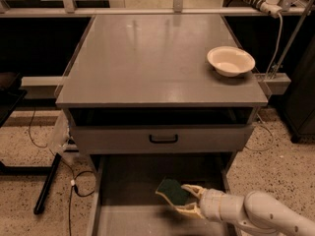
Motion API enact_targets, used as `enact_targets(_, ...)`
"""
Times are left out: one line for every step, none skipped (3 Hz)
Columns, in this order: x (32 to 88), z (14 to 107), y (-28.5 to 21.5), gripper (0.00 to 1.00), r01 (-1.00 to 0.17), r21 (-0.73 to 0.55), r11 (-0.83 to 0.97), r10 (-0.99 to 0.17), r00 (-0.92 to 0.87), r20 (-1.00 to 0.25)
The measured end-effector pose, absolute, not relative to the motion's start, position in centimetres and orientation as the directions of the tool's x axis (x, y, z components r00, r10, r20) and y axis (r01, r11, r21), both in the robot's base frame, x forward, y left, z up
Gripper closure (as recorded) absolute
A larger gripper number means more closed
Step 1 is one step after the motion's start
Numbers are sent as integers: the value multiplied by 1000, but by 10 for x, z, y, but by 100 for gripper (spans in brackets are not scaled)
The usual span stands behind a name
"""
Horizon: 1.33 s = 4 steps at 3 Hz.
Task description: Pick sponge from middle drawer and place on counter
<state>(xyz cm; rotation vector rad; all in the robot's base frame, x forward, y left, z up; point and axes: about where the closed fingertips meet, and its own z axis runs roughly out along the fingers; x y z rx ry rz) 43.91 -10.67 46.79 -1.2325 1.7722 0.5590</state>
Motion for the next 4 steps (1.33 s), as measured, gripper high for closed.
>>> enact_targets(445,538,-116,100,-909,-188,373,-543,-50,-838)
enact_targets(448,609,-124,100,-908,-263,326,-599,17,-801)
enact_targets(449,679,-125,100,-897,-348,273,-659,89,-746)
enact_targets(448,689,-119,100,-919,-332,213,-666,112,-737)
